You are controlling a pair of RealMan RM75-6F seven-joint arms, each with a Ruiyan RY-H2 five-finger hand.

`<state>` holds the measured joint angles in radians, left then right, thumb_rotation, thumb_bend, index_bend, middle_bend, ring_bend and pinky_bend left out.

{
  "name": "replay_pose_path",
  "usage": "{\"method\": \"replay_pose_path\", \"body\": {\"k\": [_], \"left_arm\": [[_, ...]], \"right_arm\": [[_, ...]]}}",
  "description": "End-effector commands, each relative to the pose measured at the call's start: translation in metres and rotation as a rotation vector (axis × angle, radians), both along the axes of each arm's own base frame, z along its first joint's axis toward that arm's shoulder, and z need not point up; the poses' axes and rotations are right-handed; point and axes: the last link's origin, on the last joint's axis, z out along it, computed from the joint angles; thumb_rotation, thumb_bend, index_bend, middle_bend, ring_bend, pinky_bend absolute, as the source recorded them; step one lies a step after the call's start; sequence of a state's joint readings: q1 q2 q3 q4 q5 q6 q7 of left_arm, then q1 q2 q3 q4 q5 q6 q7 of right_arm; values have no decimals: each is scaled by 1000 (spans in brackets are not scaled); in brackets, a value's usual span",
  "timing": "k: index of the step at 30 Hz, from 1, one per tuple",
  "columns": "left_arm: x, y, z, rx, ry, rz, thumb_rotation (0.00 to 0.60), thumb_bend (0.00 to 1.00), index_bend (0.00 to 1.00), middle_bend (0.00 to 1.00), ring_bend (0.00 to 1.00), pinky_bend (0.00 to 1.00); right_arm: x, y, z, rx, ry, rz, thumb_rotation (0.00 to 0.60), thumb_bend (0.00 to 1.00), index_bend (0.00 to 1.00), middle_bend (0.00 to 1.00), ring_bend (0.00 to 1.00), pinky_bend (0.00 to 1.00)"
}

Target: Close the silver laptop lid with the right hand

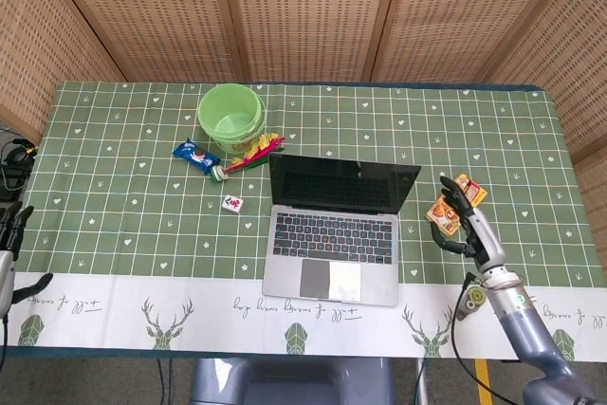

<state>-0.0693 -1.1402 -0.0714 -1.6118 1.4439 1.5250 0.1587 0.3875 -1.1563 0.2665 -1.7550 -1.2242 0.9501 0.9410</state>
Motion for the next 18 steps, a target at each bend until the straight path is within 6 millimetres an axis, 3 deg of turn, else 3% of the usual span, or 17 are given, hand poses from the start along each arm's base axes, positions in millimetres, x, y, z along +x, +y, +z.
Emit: {"method": "replay_pose_path", "body": {"k": [1,10,18], "left_arm": [[0,0,0,0,0,2,600,0,0,0,0,0],[-4,3,-2,-11,5,20,600,0,0,0,0,0],[-6,6,-2,-12,10,27,600,0,0,0,0,0]], "right_arm": [[2,-20,2,4,-45,-27,600,695,7,0,0,0],[-4,-44,-9,30,-80,-83,600,684,8,0,0,0],[3,-58,-20,57,-109,-77,600,681,61,0,0,0]]}}
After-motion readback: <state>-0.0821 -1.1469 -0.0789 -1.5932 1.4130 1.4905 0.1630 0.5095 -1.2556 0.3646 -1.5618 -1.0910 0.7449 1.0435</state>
